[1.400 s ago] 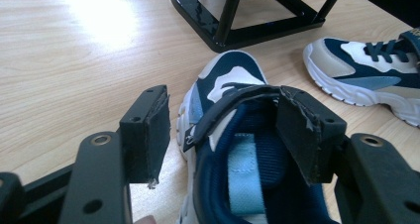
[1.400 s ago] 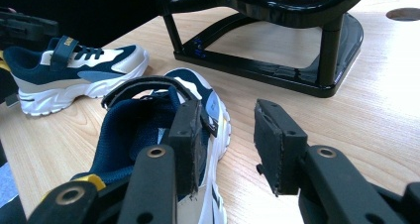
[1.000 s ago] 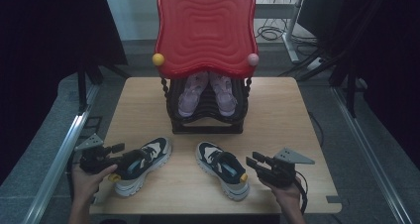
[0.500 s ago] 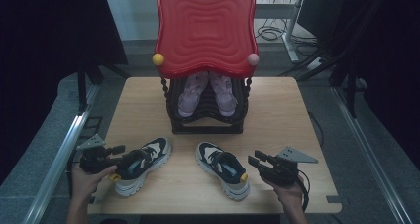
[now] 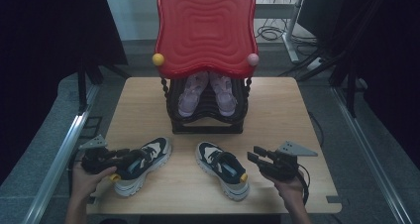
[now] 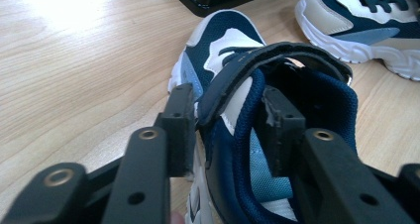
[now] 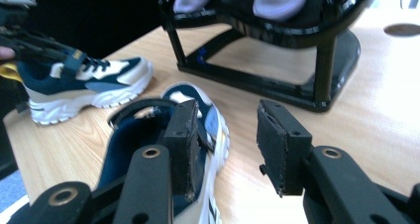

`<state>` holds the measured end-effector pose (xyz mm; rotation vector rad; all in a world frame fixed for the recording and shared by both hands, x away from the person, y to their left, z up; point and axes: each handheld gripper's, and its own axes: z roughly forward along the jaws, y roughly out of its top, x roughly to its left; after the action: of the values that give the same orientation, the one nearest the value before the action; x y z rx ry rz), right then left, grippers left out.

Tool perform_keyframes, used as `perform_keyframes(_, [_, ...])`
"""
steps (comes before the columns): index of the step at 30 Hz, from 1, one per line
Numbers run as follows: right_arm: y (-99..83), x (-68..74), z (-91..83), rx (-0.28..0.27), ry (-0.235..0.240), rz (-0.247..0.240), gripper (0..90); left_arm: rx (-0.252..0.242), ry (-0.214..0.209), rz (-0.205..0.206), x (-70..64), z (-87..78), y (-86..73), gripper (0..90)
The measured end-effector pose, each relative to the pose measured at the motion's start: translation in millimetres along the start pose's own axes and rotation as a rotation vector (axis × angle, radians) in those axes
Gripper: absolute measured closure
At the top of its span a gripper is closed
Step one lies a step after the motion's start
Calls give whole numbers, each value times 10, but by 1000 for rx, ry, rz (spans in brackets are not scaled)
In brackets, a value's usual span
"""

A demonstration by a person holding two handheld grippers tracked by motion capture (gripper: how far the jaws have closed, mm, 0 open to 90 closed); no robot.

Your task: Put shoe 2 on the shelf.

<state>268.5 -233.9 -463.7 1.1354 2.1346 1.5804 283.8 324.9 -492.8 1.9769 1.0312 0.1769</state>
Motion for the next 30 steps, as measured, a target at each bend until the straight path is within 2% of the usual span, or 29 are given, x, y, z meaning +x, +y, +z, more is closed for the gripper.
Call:
perform_keyframes(5, [126, 31, 87, 4, 43, -1, 560, 3, 6, 6, -6, -3, -2, 667])
perform_keyframes(13, [133, 35, 401, 117, 93, -33, 511, 2, 8, 3, -7, -1, -7, 680])
perform_keyframes(18, [159, 57, 485, 140, 120, -52, 511, 3, 8, 3, -7, -2, -6, 680])
perform_keyframes(24, [137, 85, 589, 195, 186, -54, 516, 1, 6, -2, -6, 0, -8, 682])
perform_keyframes(30, [105, 67, 631, 228, 191, -56, 545, 1, 7, -10, -7, 0, -9, 683])
